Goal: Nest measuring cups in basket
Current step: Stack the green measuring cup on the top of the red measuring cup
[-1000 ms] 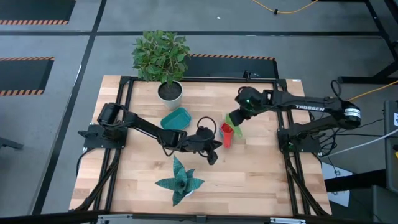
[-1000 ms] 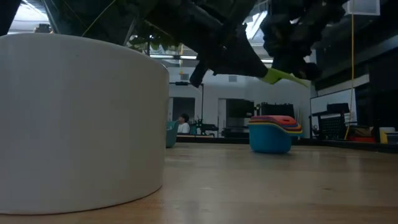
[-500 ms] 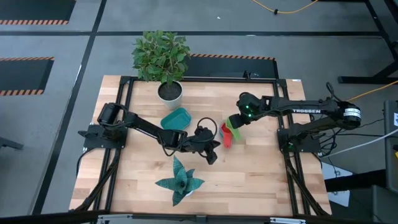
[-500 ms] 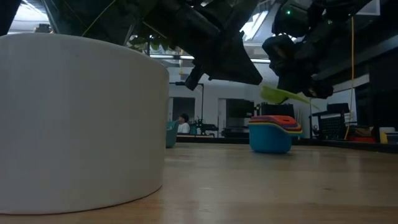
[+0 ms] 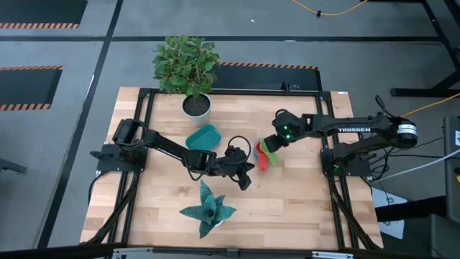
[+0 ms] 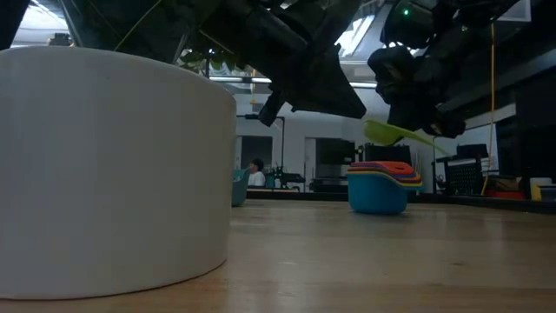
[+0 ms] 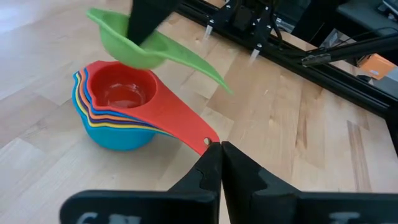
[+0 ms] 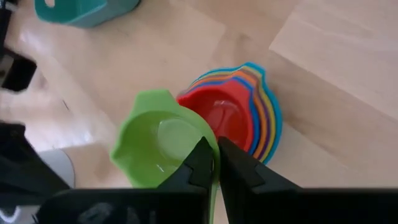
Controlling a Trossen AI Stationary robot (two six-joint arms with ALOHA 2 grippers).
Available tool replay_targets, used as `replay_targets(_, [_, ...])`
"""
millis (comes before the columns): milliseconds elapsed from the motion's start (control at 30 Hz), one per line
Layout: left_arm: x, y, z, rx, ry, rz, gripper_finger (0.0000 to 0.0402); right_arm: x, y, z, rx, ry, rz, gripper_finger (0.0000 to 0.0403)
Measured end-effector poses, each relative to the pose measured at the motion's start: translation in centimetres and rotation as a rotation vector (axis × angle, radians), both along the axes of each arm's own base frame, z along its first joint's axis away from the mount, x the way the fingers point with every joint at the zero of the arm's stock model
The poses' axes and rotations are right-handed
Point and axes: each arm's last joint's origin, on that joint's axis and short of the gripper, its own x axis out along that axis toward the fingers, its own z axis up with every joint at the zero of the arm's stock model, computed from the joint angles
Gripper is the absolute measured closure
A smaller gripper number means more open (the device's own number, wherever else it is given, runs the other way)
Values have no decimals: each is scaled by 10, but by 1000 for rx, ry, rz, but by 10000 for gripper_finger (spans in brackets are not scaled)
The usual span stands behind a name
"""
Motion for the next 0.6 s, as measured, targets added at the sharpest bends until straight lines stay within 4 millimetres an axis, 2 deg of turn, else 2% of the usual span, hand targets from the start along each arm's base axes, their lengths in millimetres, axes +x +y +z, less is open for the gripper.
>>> replay_targets(300, [0, 0, 0, 0, 0, 0, 387, 1, 5, 0, -74, 15, -16, 380])
replay_targets(600, [0, 0, 0, -1, 0, 0, 399, 1, 5, 0, -64, 14, -14, 373])
